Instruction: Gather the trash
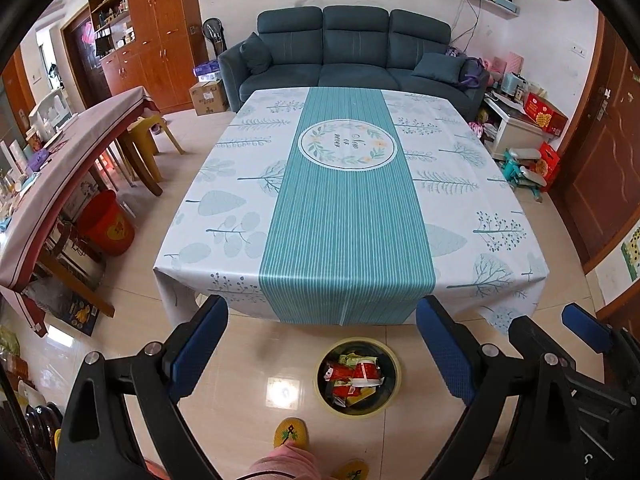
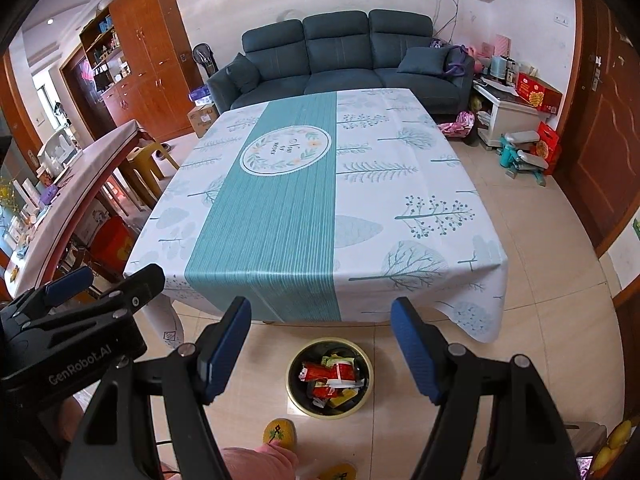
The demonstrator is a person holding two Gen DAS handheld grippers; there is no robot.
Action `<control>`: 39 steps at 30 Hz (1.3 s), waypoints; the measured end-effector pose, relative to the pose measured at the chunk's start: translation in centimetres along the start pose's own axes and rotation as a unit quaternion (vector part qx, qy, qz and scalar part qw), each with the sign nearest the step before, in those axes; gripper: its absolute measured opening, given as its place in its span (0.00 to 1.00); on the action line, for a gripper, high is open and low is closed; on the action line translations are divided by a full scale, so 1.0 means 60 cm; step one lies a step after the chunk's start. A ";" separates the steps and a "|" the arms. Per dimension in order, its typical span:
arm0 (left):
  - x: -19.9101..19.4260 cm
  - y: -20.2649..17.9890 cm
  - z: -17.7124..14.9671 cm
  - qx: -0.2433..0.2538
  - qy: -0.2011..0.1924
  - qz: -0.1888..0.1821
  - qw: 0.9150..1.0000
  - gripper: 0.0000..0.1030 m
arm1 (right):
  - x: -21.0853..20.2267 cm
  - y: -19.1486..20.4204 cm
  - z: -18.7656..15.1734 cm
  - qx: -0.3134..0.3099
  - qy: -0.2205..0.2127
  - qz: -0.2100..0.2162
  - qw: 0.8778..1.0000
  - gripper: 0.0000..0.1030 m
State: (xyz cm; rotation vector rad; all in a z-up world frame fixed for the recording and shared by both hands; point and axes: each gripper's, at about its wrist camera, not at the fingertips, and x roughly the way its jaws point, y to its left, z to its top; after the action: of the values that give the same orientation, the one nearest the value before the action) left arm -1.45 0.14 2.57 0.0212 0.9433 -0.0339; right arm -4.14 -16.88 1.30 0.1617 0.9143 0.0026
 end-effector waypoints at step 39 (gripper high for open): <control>-0.006 -0.009 -0.001 0.010 0.001 -0.005 1.000 0.91 | -0.010 -0.011 -0.001 0.014 -0.008 -0.007 1.000 0.71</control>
State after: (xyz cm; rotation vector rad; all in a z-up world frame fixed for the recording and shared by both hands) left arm -1.74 -0.38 2.82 0.0355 0.9457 -0.0527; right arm -4.60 -17.54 1.68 0.1821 0.9000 -0.0244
